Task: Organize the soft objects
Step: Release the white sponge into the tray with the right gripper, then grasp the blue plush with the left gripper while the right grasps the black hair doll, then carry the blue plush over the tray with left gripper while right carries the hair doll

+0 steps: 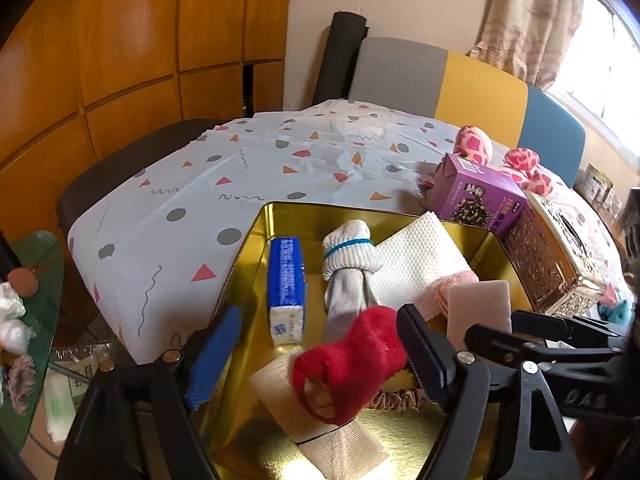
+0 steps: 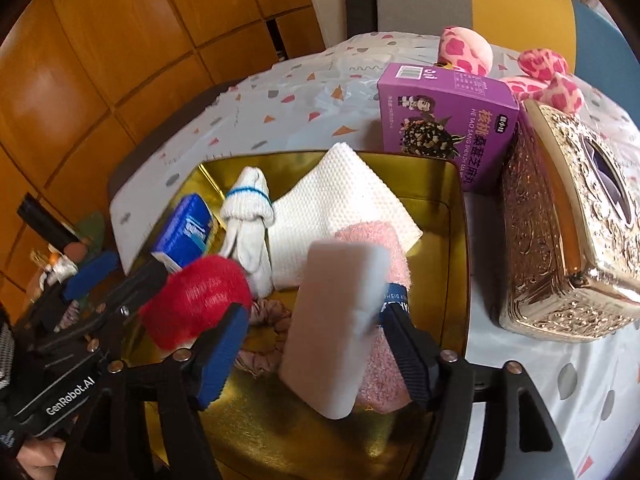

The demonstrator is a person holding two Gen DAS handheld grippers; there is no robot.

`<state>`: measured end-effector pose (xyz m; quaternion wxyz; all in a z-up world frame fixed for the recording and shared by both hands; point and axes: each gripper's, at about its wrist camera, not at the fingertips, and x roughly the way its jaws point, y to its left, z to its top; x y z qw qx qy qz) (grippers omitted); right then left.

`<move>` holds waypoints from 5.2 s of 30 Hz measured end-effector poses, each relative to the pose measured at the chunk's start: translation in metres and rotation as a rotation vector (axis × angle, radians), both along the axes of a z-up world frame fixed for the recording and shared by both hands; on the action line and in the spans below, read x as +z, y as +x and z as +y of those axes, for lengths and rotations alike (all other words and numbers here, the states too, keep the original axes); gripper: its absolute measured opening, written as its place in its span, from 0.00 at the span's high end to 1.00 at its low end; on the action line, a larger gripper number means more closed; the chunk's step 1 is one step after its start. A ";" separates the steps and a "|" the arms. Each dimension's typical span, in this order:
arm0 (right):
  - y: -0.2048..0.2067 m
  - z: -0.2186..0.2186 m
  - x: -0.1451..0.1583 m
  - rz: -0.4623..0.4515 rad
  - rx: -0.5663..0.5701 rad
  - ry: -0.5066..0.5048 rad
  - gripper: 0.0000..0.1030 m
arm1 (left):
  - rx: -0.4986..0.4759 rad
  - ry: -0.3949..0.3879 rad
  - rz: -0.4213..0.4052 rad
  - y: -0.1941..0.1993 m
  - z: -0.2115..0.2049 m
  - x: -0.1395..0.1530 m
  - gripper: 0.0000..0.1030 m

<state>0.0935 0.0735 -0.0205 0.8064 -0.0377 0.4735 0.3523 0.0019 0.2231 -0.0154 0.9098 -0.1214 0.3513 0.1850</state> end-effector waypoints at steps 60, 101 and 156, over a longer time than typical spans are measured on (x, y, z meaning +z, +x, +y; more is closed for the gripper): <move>0.086 -0.487 -0.053 0.260 -1.039 -0.266 0.72 | -0.837 -0.253 0.192 0.218 -0.435 0.003 0.13; 0.074 -0.469 -0.053 0.199 -0.958 -0.362 0.72 | -0.791 -0.105 0.080 0.265 -0.397 0.064 0.46; 0.097 -0.392 -0.033 0.306 -0.923 0.020 0.74 | -0.254 0.066 -0.064 0.026 -0.066 0.053 0.46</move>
